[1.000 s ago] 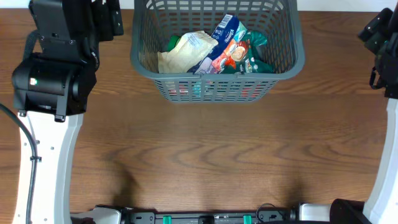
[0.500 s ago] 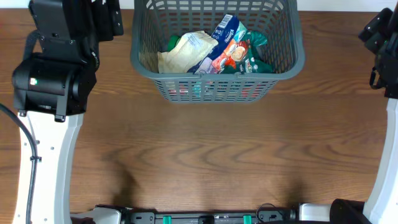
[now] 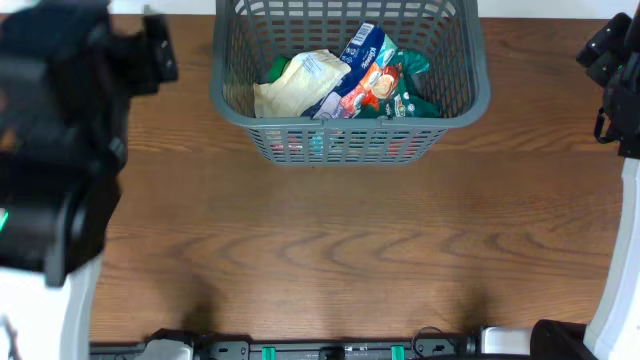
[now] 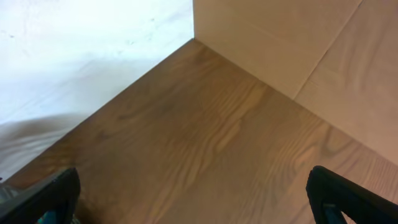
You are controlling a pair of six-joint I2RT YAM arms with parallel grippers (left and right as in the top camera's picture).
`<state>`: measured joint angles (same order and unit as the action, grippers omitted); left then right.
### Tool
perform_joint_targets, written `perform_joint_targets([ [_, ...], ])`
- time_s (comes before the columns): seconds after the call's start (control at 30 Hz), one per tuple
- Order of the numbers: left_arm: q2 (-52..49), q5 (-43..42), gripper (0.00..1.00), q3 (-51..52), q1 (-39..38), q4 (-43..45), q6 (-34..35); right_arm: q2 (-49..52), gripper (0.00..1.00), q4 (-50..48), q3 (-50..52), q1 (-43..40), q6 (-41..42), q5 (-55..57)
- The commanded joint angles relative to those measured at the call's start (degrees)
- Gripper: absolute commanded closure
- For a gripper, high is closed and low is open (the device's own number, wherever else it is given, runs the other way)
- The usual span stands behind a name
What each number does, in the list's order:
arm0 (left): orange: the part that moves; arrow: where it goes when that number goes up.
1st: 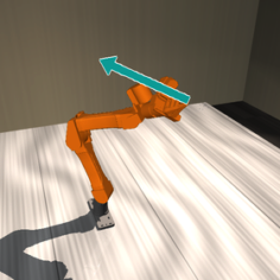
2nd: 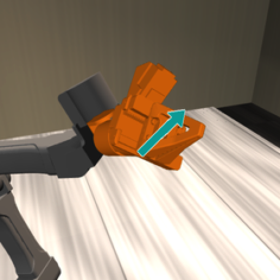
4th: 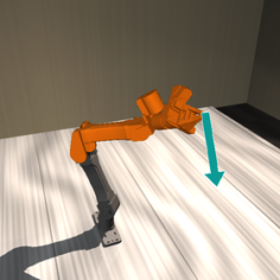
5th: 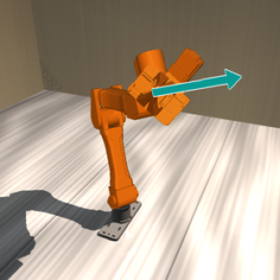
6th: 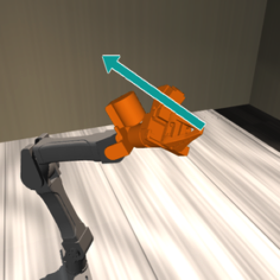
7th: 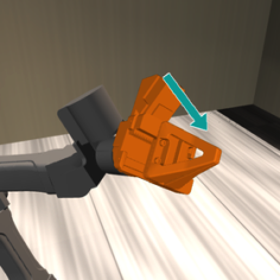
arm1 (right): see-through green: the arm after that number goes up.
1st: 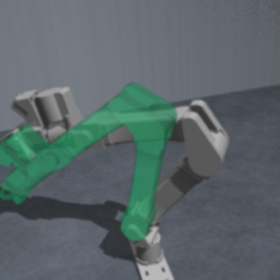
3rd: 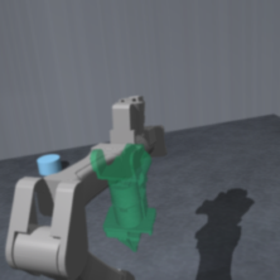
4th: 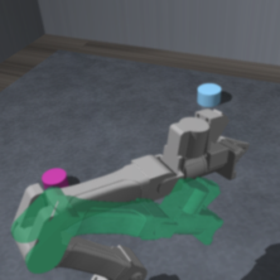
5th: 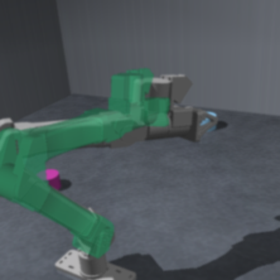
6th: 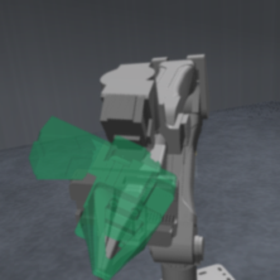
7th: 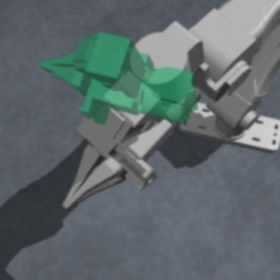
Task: Pack container
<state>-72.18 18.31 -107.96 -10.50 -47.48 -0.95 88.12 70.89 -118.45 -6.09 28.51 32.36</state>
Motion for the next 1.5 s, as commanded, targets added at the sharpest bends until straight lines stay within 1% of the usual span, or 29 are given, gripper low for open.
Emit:
perform_joint_targets([
  [0.0,5.53,-3.04,0.02,4.04,0.50,-0.02,1.31,0.17,0.01,0.07,-0.04,-0.22,0.83,0.37],
  [0.17,14.84,-10.51,0.01,13.94,2.73,2.21,1.31,0.17,0.01,0.09,-0.04,-0.22,0.83,0.37],
  [0.33,24.26,-16.92,0.01,26.73,4.42,6.23,2.25,0.17,0.01,0.09,-0.04,-0.22,0.83,0.37],
  [0.53,34.32,-16.87,0.01,42.80,4.44,12.15,10.64,0.17,0.01,0.09,-0.04,-0.22,0.81,0.37],
  [0.67,41.03,-16.87,0.01,54.12,4.44,18.01,12.57,0.17,0.01,0.09,-0.04,-0.22,0.83,0.37],
  [0.87,49.24,-16.87,0.01,66.93,4.44,23.54,12.96,0.17,0.01,0.07,-0.04,-0.22,0.83,0.37],
  [1.07,55.21,-16.85,0.01,74.84,4.44,25.00,17.68,0.17,0.01,0.07,-0.04,-0.22,0.81,0.37],
  [1.47,58.75,-16.87,0.02,81.13,4.44,27.08,17.84,0.17,0.01,0.09,-0.04,-0.22,0.83,0.37],
])
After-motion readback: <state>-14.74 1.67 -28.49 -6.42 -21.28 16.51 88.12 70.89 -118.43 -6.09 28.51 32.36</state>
